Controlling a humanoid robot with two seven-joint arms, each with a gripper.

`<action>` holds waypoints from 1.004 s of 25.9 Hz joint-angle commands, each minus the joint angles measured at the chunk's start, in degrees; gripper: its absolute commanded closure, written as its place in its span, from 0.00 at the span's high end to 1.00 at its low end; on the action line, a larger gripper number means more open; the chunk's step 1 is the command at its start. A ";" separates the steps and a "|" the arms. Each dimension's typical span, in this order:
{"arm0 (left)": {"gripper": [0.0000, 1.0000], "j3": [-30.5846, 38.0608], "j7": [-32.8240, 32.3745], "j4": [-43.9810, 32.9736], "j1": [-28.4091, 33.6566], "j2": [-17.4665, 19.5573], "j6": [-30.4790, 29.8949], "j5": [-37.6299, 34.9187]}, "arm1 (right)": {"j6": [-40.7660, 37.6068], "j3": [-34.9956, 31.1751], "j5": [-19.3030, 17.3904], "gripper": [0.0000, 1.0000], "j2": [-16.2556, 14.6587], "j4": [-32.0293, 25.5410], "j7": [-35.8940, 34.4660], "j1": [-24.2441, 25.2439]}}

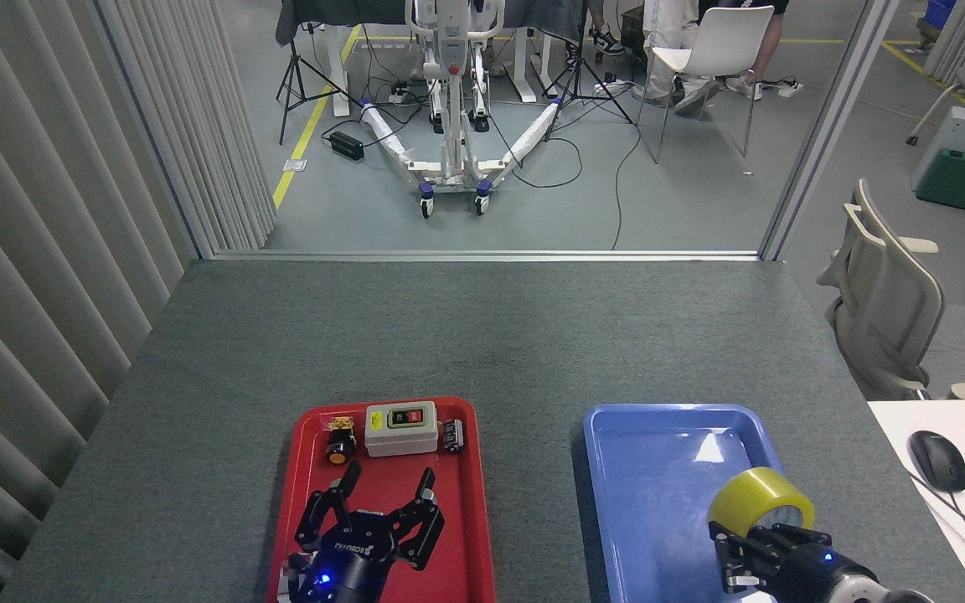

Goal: Place and move tape with both arms
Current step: 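Lower the tape roll into the blue tray with the right gripper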

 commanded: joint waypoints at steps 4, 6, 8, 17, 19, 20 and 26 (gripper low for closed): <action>1.00 -0.75 -1.54 -0.87 -1.89 0.98 6.34 -0.21 | 16.29 1.64 -9.93 0.00 0.73 0.37 15.32 -5.83; 1.00 -0.57 -1.71 -0.52 -2.06 0.71 2.82 -0.21 | 24.20 4.28 -10.11 0.00 1.70 0.37 20.78 -7.86; 1.00 0.66 -2.15 1.76 -2.50 0.80 -0.34 -0.21 | 30.27 6.39 -9.67 0.00 3.02 0.99 24.91 -9.17; 1.00 3.82 -4.61 -1.66 -3.21 1.86 -6.23 -22.80 | 31.76 7.44 -8.18 0.00 2.58 2.04 22.18 -9.35; 1.00 4.88 -5.40 -2.98 -3.38 1.24 -6.84 -22.62 | 31.76 7.53 -7.91 0.13 2.22 2.13 21.92 -9.35; 1.00 5.05 -6.28 -3.42 -3.64 1.77 -7.11 -22.44 | 31.76 7.53 -7.39 0.33 1.96 2.31 21.13 -9.26; 1.00 6.55 -7.43 -3.42 -3.03 1.94 -7.55 -17.43 | 32.02 7.53 -2.90 1.00 2.31 2.57 11.02 -8.47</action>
